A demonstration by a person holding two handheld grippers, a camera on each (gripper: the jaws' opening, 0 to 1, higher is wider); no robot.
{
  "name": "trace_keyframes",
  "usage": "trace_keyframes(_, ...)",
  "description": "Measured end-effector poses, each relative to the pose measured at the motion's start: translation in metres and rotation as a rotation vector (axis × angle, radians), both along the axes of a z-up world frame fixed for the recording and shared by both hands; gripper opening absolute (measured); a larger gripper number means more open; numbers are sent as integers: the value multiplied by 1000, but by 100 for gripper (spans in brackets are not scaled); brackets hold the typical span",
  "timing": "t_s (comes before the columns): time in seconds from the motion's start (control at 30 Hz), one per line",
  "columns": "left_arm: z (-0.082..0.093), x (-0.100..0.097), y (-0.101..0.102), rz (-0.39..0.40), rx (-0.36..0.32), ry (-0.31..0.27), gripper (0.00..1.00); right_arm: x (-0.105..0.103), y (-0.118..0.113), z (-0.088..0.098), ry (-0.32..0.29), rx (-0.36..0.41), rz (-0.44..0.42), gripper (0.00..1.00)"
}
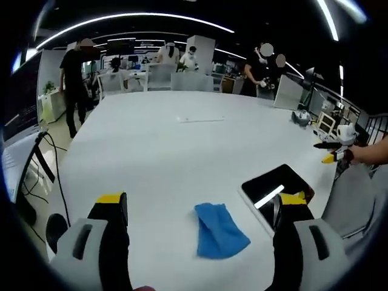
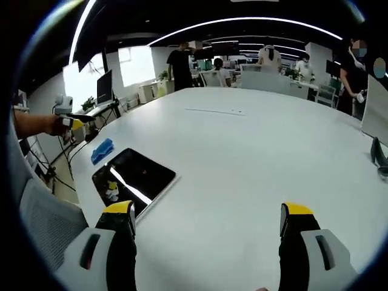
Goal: Wipe the mirror surface with the cleaning cloth until all visible marks leave the cleaned area.
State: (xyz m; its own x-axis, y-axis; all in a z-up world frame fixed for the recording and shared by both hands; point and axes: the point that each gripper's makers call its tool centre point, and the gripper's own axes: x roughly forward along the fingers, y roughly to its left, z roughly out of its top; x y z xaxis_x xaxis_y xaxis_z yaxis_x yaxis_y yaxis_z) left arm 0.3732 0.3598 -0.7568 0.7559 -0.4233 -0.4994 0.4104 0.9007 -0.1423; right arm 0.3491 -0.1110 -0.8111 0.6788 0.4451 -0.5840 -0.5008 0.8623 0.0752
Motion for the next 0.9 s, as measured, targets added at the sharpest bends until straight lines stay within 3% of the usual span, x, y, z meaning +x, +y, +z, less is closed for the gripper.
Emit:
trace_keyframes(0.43, 2, 5, 9, 12, -3, 11, 99, -4, 6, -3, 15, 5, 39, 99)
trace_keyframes(0.57, 2, 4, 8, 11, 1, 15, 99, -14, 12, -8, 25, -51, 125, 99)
trace_keyframes(0.9, -1, 4, 9, 8, 0, 22, 99, -17, 15, -9, 32, -25, 119, 99)
